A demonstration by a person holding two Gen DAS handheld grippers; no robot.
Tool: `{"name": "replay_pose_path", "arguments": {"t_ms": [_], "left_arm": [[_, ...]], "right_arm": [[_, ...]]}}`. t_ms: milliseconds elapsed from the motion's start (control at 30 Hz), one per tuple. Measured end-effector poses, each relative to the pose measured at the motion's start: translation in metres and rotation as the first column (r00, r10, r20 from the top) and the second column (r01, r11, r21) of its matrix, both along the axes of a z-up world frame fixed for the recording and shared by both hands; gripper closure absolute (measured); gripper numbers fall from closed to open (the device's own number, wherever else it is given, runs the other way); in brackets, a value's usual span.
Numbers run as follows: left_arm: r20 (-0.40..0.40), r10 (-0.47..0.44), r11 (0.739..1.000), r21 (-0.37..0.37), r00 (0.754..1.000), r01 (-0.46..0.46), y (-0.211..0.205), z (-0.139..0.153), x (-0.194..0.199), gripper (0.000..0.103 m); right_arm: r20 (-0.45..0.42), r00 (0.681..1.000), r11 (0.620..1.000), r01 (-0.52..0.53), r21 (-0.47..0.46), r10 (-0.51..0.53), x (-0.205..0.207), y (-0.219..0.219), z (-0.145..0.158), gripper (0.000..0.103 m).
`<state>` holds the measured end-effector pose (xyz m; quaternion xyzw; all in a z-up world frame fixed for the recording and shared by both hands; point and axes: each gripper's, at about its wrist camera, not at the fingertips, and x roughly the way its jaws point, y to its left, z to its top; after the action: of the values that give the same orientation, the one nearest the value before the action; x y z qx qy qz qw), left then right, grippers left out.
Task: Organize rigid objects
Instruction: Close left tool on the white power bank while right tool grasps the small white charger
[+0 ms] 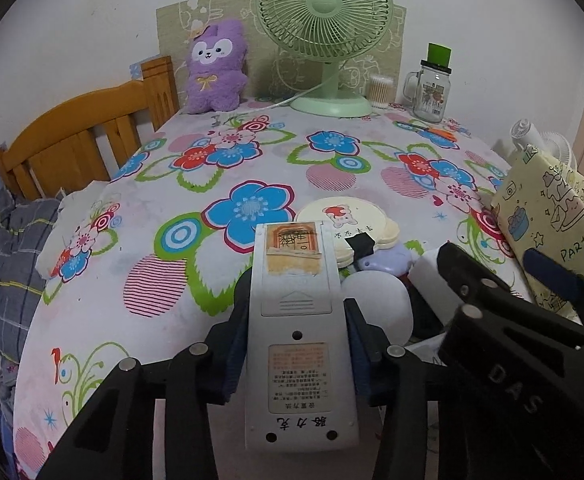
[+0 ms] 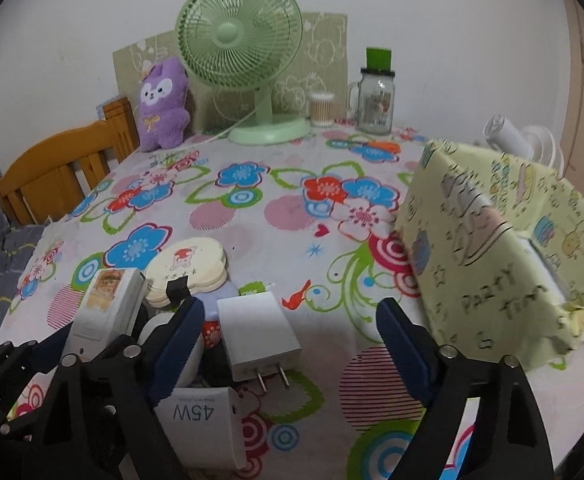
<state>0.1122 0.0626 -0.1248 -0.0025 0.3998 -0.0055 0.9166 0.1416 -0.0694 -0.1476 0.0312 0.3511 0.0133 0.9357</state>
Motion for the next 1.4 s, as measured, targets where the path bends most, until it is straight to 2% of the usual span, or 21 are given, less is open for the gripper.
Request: {"name": "replay_pose_path", "arguments": {"t_ms": [133, 233, 333, 367, 867, 1400], "left_arm": [[0.003, -0.006, 1.0, 0.009, 1.0, 0.006, 0.0, 0.0, 0.002, 0.057], [0.005, -0.008, 1.0, 0.02, 1.0, 0.008, -0.001, 0.0, 0.004, 0.057], [0.009, -0.013, 0.999, 0.035, 1.0, 0.012, -0.003, 0.0, 0.004, 0.057], [0.01, -0.012, 0.999, 0.038, 1.0, 0.012, -0.003, 0.0, 0.004, 0.057], [-0.01, -0.032, 0.999, 0.017, 0.999, 0.032, -0.012, 0.002, -0.004, 0.058], [0.012, -0.04, 0.999, 0.017, 0.999, 0.04, -0.029, 0.026, -0.029, 0.058]], "right_arm": [[-0.068, 0.998, 0.999, -0.001, 0.036, 0.003, 0.01, 0.001, -0.008, 0.024], [-0.095, 0.995, 0.998, -0.004, 0.062, 0.01, 0.014, 0.003, -0.011, 0.033], [-0.087, 0.996, 0.999, -0.031, 0.036, 0.034, 0.013, 0.01, -0.009, 0.047], [-0.088, 0.995, 0.999, -0.035, 0.029, 0.038, 0.013, 0.013, -0.009, 0.057], [-0.101, 0.995, 1.0, -0.011, -0.003, 0.011, -0.001, 0.003, -0.001, 0.059], [-0.061, 0.998, 1.0, -0.009, -0.016, 0.008, -0.032, -0.011, 0.028, 0.059]]}}
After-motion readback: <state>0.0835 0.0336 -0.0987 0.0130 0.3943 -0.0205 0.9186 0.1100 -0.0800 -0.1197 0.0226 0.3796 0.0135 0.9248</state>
